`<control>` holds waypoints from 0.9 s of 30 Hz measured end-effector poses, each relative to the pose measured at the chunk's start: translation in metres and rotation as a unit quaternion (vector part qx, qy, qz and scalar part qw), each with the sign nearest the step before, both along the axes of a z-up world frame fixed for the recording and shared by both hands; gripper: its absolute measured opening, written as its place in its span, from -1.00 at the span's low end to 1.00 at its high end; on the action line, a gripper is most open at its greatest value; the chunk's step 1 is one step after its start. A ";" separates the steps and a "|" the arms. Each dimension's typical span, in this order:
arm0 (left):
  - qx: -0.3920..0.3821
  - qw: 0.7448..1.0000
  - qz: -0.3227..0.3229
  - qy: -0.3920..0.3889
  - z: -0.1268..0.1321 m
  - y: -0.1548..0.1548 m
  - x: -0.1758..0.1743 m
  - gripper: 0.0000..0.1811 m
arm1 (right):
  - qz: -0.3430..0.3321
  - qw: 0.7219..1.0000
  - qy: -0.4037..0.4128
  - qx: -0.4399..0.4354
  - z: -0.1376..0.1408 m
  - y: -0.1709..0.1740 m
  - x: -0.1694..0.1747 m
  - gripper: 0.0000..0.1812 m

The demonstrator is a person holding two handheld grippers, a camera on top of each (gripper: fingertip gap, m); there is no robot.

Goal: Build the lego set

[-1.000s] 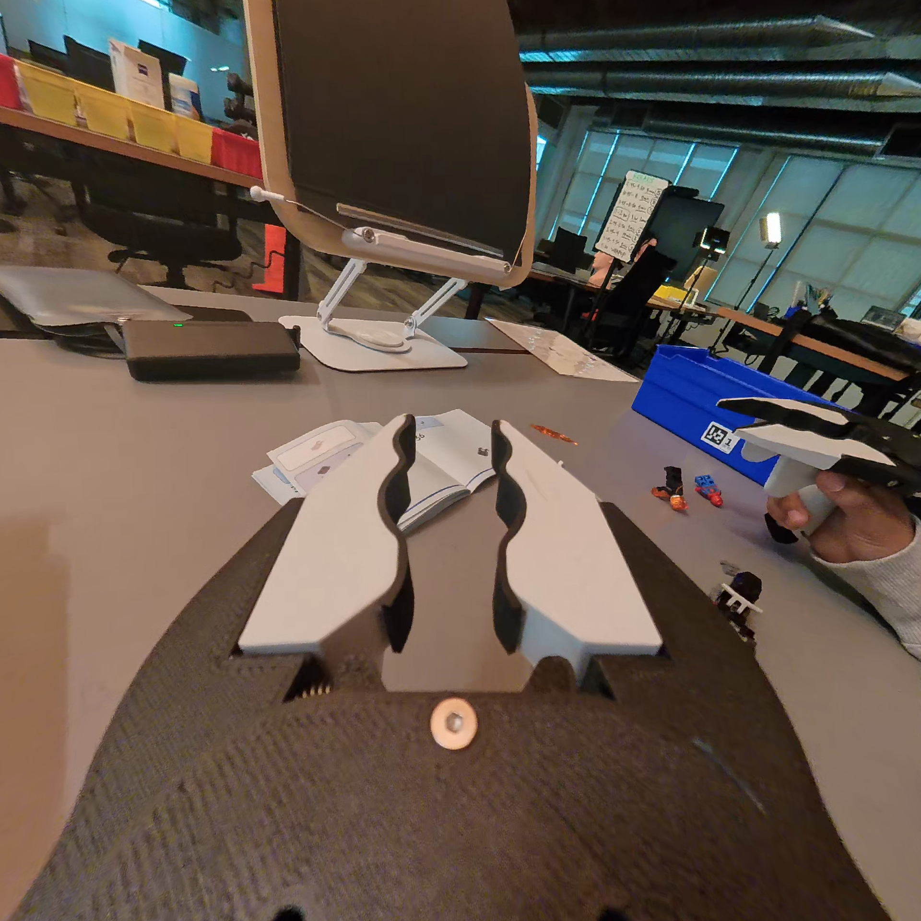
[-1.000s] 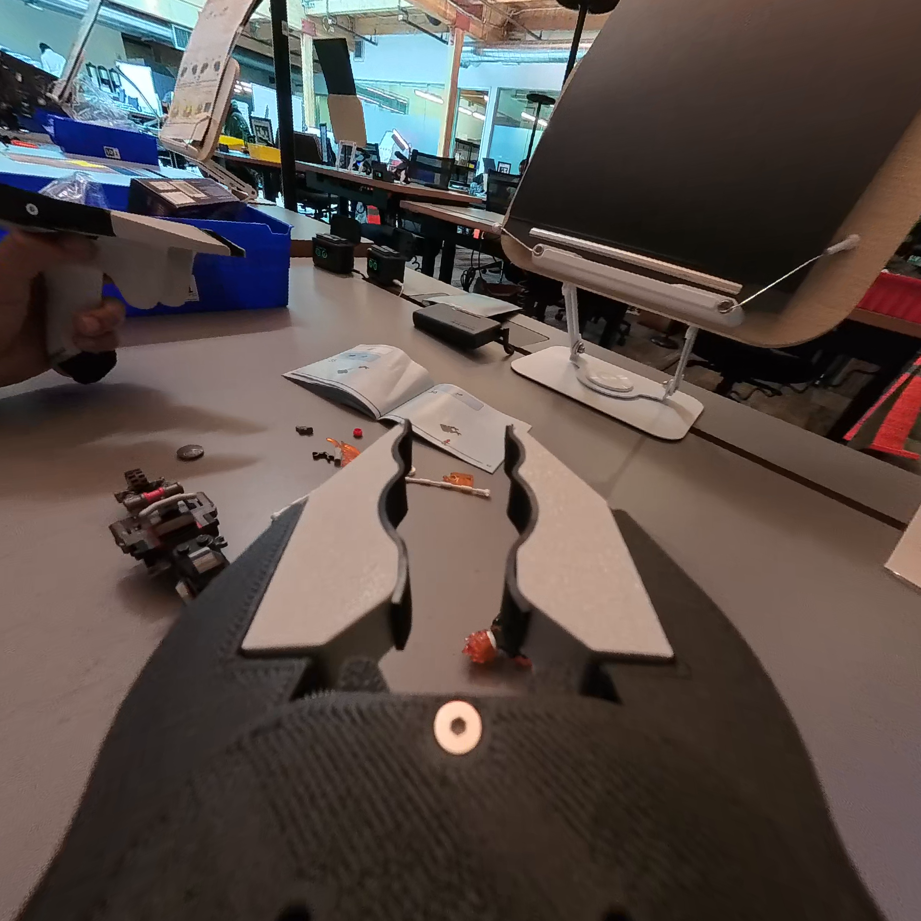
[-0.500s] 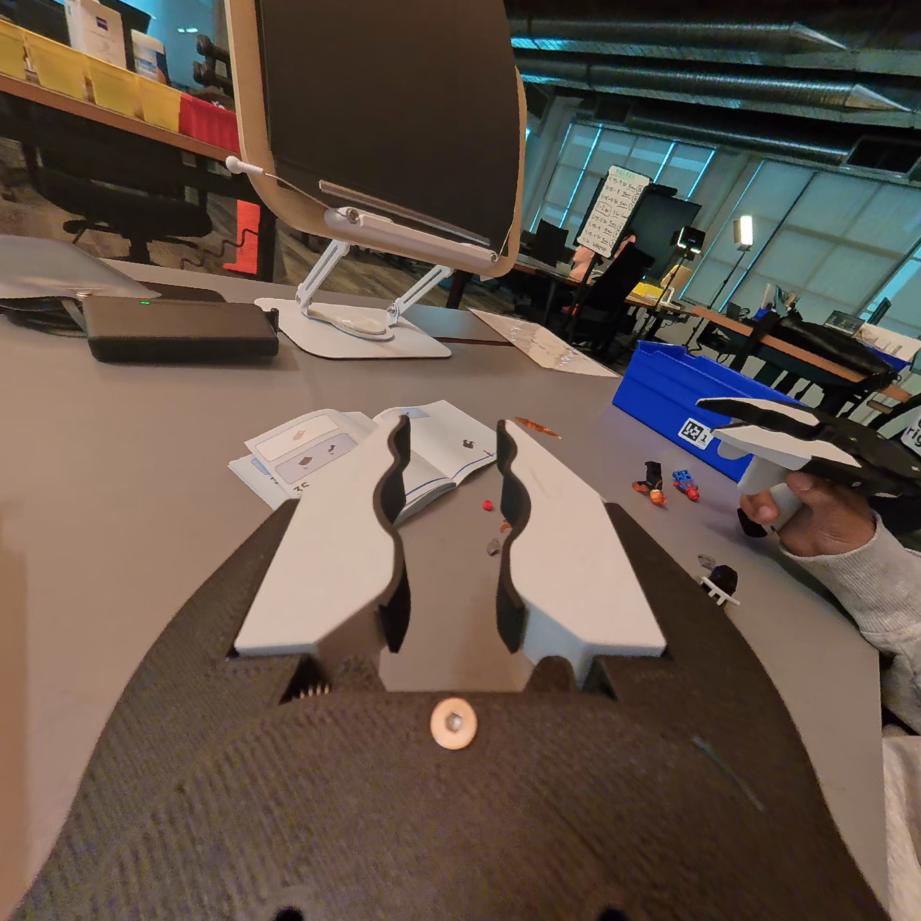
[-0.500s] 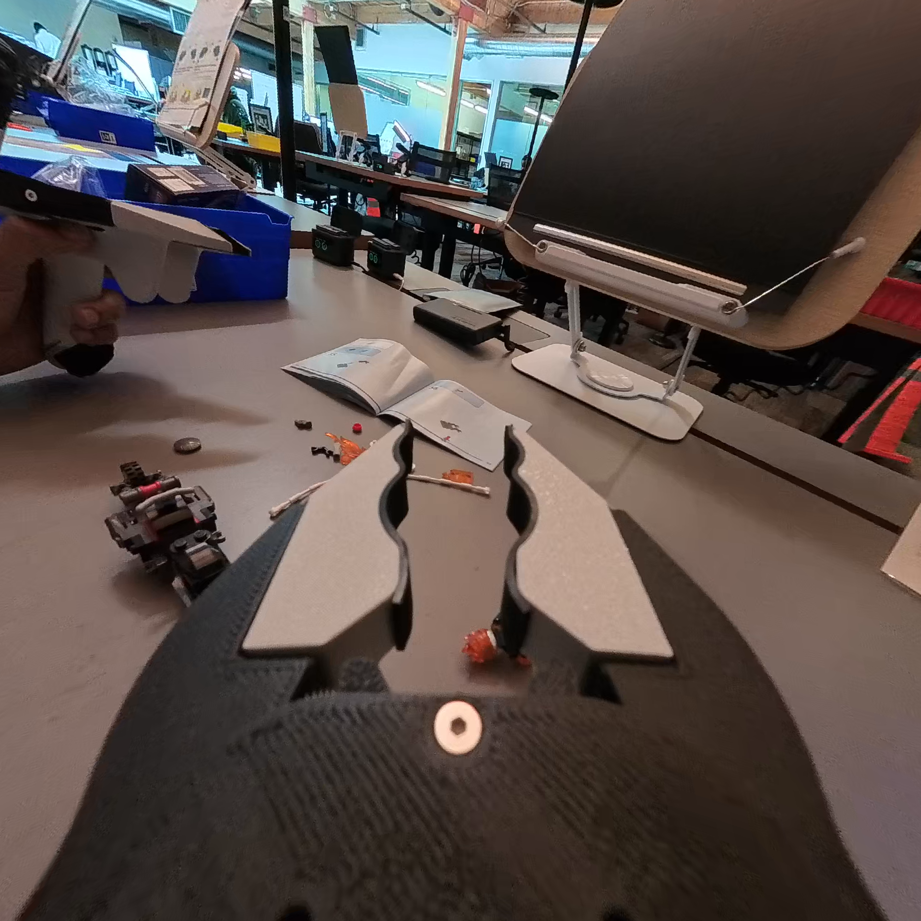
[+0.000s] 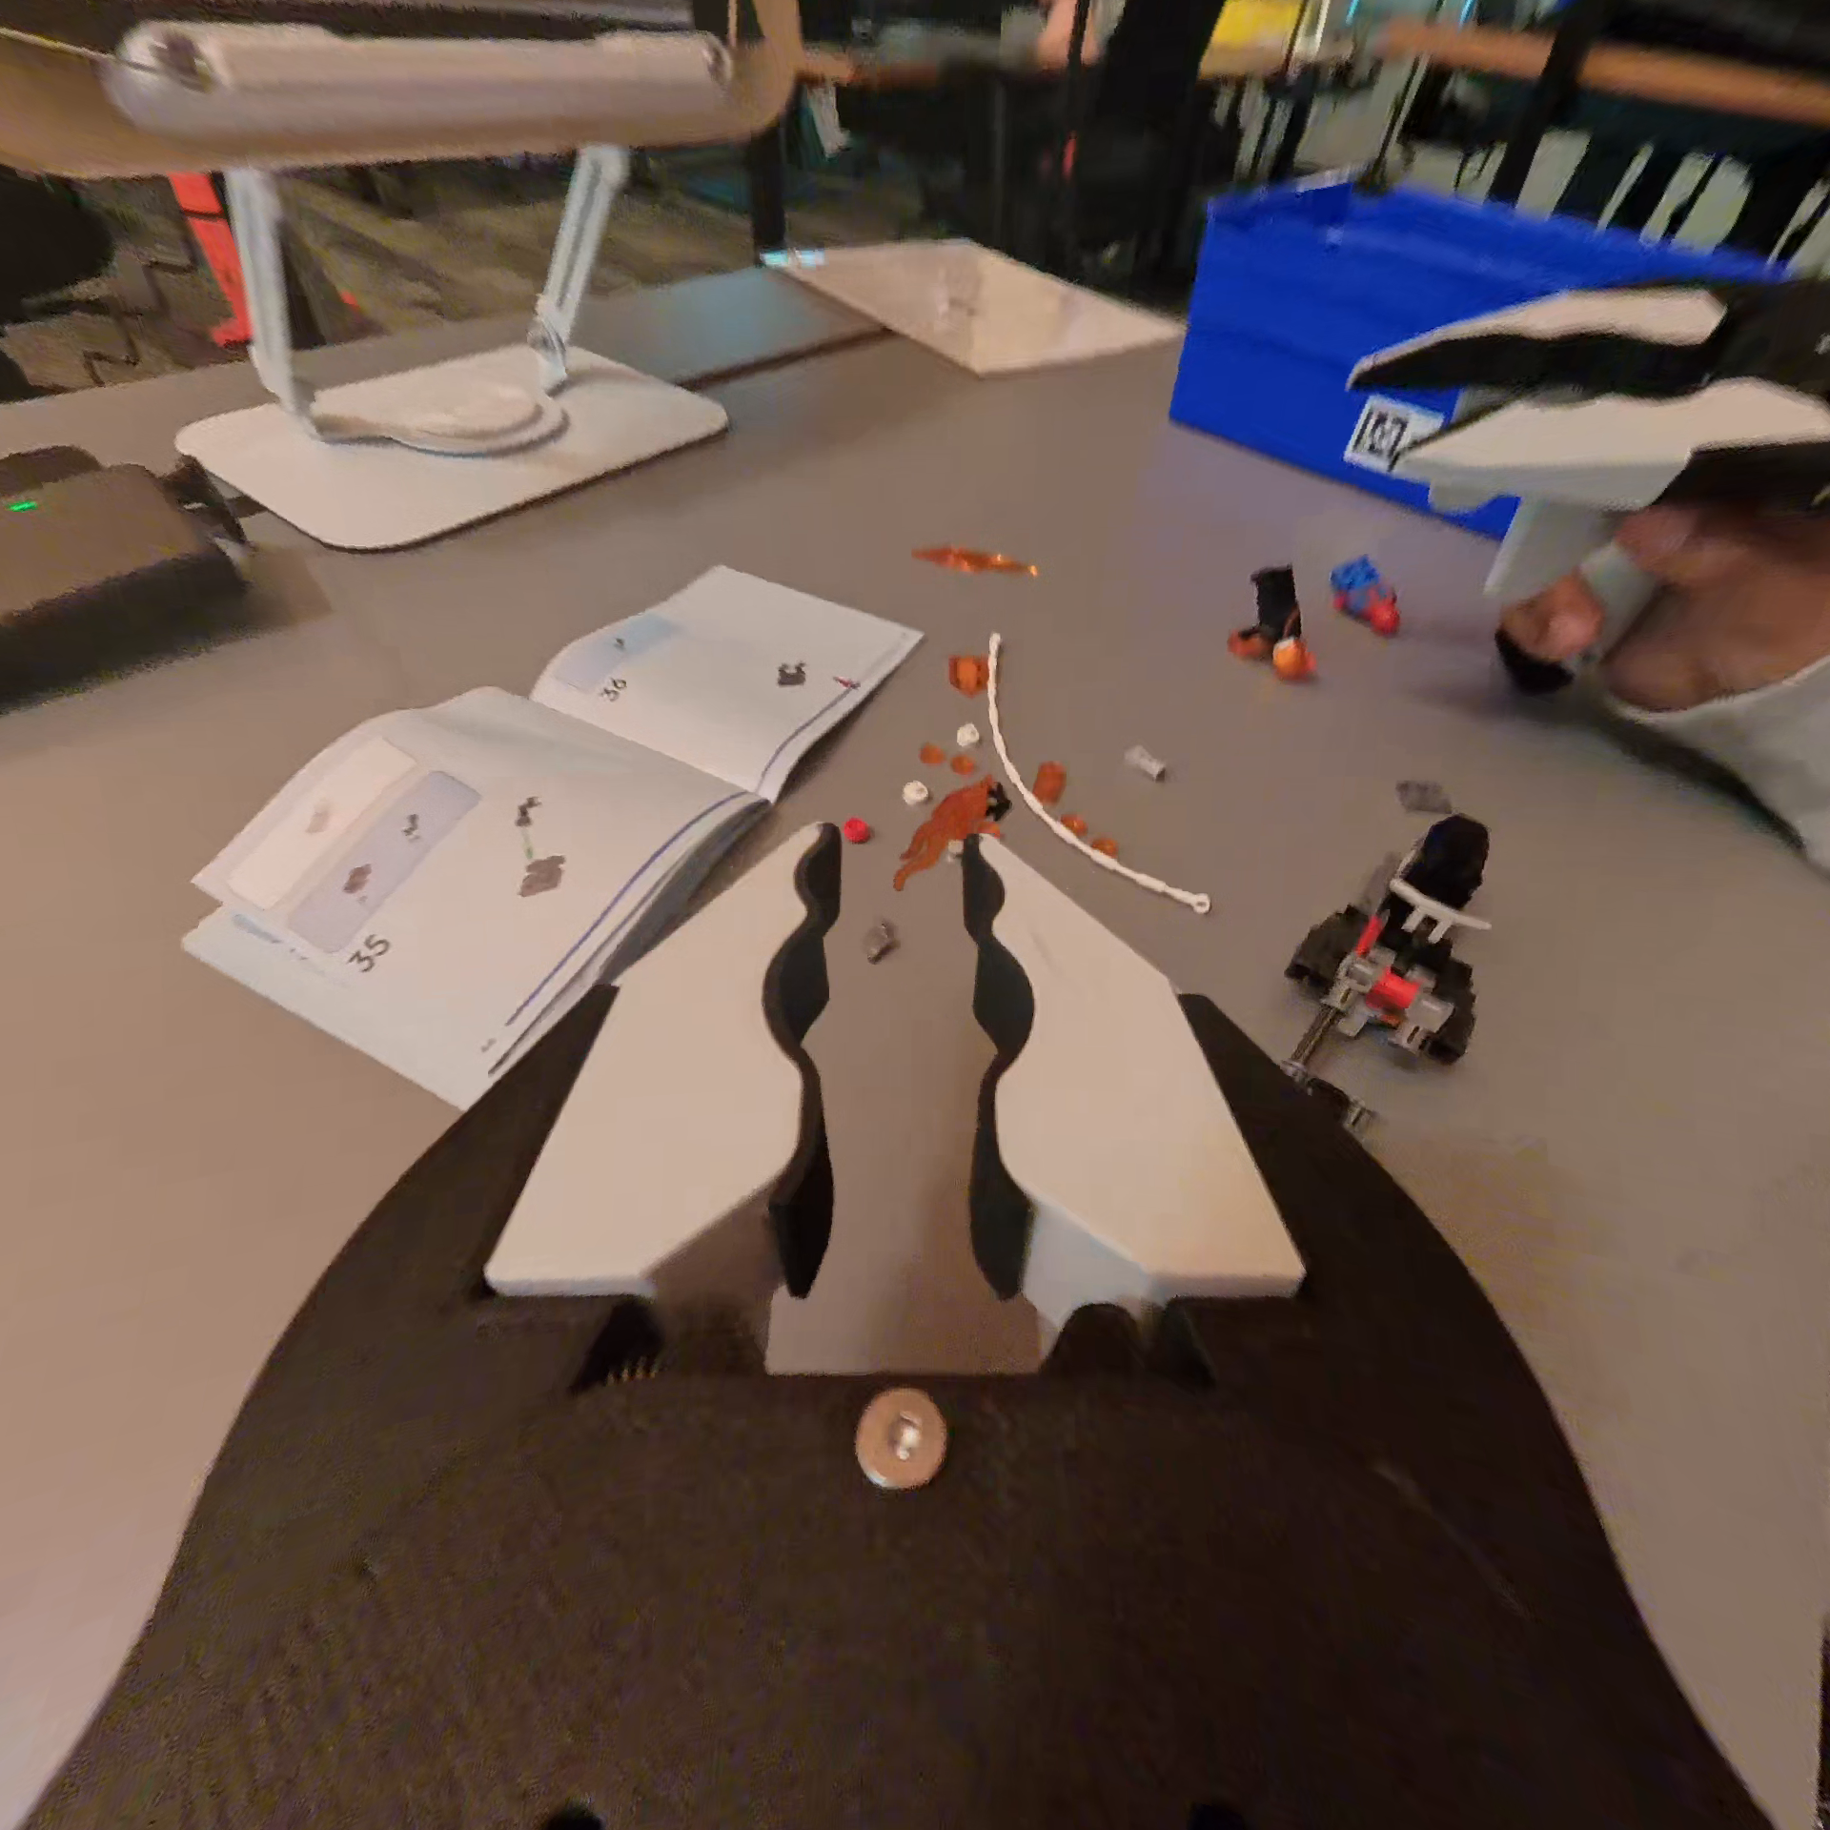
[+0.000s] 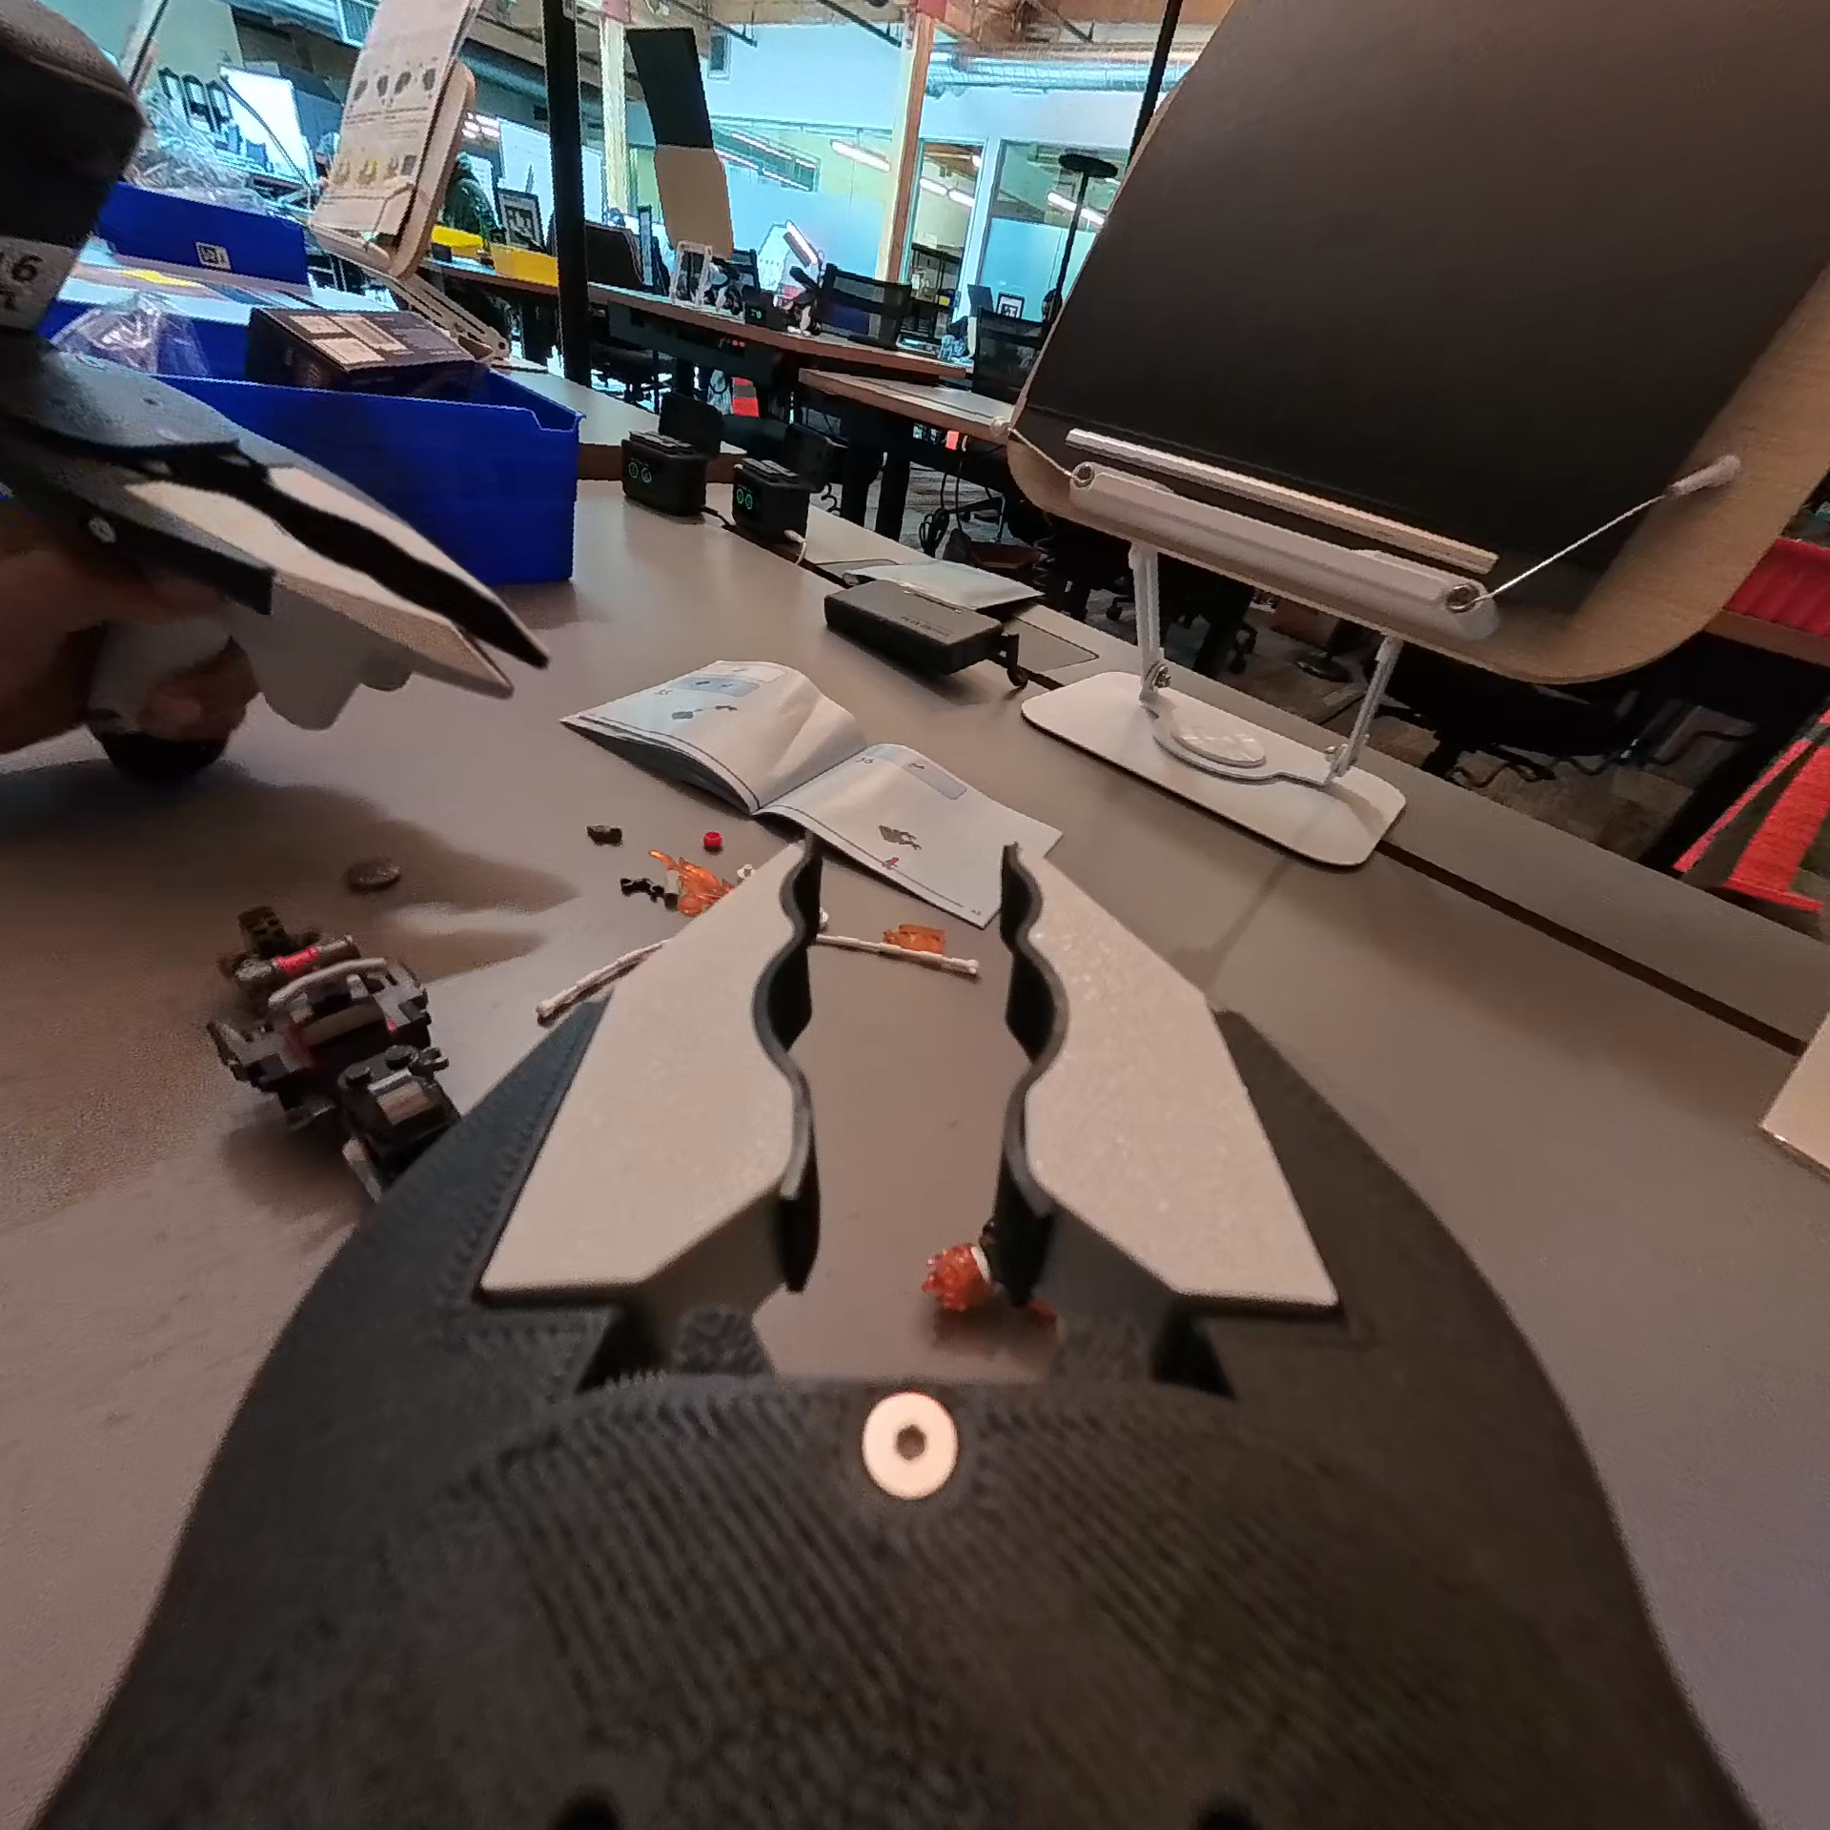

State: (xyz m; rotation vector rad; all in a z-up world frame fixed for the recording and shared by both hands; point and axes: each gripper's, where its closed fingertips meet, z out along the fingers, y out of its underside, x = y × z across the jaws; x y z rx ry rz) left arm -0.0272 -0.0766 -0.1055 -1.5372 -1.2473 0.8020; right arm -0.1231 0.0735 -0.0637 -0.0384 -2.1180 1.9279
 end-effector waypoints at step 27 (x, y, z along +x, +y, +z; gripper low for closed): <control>-0.126 0.978 0.006 -0.165 -0.058 0.042 -0.030 -0.95 | 0.008 1.000 -0.004 0.004 -0.002 -0.002 0.003 -0.62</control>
